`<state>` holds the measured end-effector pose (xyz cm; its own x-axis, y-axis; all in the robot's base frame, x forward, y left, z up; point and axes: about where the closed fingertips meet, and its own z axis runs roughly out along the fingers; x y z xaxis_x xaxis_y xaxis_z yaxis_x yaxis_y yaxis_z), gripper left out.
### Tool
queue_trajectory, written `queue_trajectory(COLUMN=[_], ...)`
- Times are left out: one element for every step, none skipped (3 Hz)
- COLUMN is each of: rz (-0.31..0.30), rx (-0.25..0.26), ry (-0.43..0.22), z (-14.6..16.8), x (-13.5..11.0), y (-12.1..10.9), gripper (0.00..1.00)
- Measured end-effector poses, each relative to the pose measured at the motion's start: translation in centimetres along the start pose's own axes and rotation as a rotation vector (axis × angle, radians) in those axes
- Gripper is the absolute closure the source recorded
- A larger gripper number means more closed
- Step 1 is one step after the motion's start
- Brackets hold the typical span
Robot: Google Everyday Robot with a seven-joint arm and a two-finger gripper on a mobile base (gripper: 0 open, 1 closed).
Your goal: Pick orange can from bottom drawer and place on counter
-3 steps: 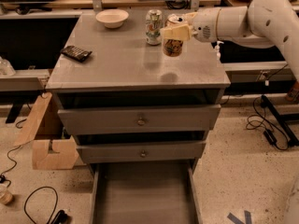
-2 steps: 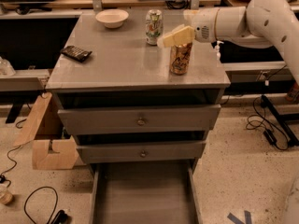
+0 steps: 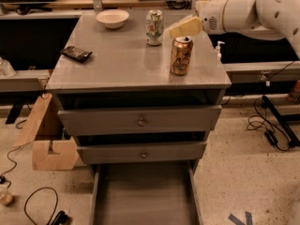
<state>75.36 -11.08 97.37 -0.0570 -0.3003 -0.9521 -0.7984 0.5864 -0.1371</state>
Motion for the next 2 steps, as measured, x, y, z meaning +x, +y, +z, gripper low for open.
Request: queue_trajectory(rz=[-0.008, 0.003], rx=[0.181, 0.362], ry=[0.048, 0.072], z=[-4.8, -11.0], x=[-1.3, -2.1], y=[-3.0, -4.6], gripper=[0.0, 0.0])
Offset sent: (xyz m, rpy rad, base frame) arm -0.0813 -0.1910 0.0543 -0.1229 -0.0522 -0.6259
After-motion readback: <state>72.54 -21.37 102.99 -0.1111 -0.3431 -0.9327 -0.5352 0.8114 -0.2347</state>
